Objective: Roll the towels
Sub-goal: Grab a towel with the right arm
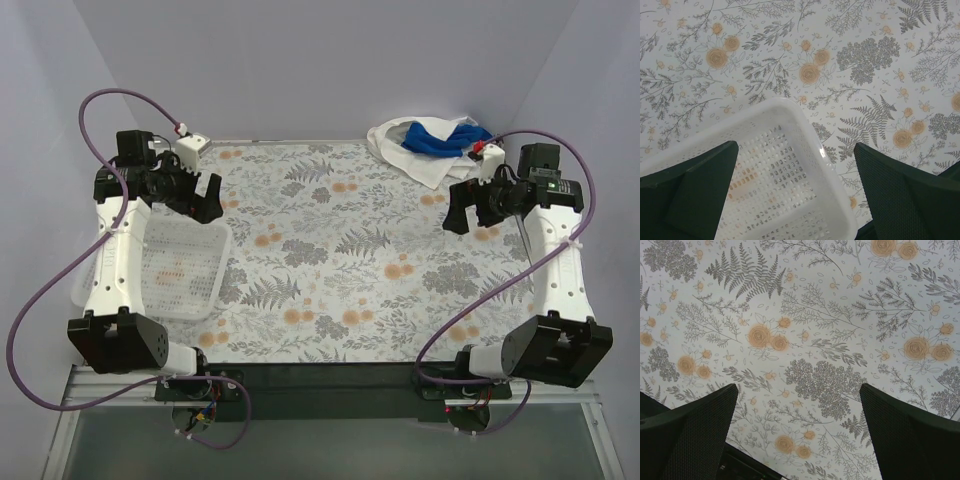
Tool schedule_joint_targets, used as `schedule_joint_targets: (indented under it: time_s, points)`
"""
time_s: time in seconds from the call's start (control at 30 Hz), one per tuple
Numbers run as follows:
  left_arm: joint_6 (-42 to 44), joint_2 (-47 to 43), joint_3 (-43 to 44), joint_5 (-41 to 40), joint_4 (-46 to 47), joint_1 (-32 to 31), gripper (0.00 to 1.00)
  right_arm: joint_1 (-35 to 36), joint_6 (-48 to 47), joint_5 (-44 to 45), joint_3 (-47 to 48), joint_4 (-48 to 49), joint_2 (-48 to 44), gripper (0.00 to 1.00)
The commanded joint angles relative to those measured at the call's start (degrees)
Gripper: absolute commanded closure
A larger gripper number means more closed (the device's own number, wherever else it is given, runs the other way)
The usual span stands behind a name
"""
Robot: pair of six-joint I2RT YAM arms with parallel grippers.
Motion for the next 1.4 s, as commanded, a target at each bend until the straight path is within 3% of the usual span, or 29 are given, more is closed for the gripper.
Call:
schedule_joint_targets:
  time_s: [0.0, 0.1, 0.13, 0.23, 0.4, 0.57, 0.87, 1.03, 1.13, 1.37]
  points:
    - [0.93, -1.80, 1.45, 0.53, 1.12, -0.14, 0.02, -0.06, -0.62, -0.97, 3.77, 0.35, 2.99, 0.01]
    - [-0.55, 0.30, 3.21, 1.59, -0.11, -0.05, 0.02, -0.06, -0.28, 0.00, 8.06, 1.49, 7.72, 0.01]
    - [-1.87, 1.09, 4.08, 1.85, 0.94, -0.14, 0.02, 0.03, 0.42, 0.43, 14.43, 1.66, 12.97, 0.01]
    - [-3.54, 1.10, 4.18, 2.30, 2.96, -0.14, 0.02, 0.03, 1.13, 1.40, 20.98, 3.32, 17.93, 0.02]
    - [-6.71, 1.62, 4.36, 3.35, 6.92, -0.14, 0.02, -0.06, 6.05, 5.00, 35.48, 11.32, 30.32, 0.09]
    - [-9.61, 3.21, 4.27, 4.05, 7.80, -0.14, 0.02, 0.47, 11.15, 5.18, 47.79, 16.16, 43.32, 0.24]
    - [-10.58, 4.70, 1.55, 1.86, 8.33, -0.14, 0.02, 5.04, 16.42, 6.14, 45.26, 34.60, 50.28, 0.34]
    - [-10.84, 4.79, -0.91, 0.02, 8.59, -0.05, 0.02, 7.67, 22.22, 12.20, 45.17, 40.86, 54.76, 0.35]
    - [-11.02, 5.40, -1.27, -1.74, 8.07, -0.14, 0.02, 10.21, 24.60, 18.25, 45.43, 42.97, 57.67, 0.41]
    - [-13.04, 5.32, -1.53, -3.33, 7.63, -0.14, 0.02, 13.21, 26.88, 27.14, 46.14, 47.79, 62.24, 0.39]
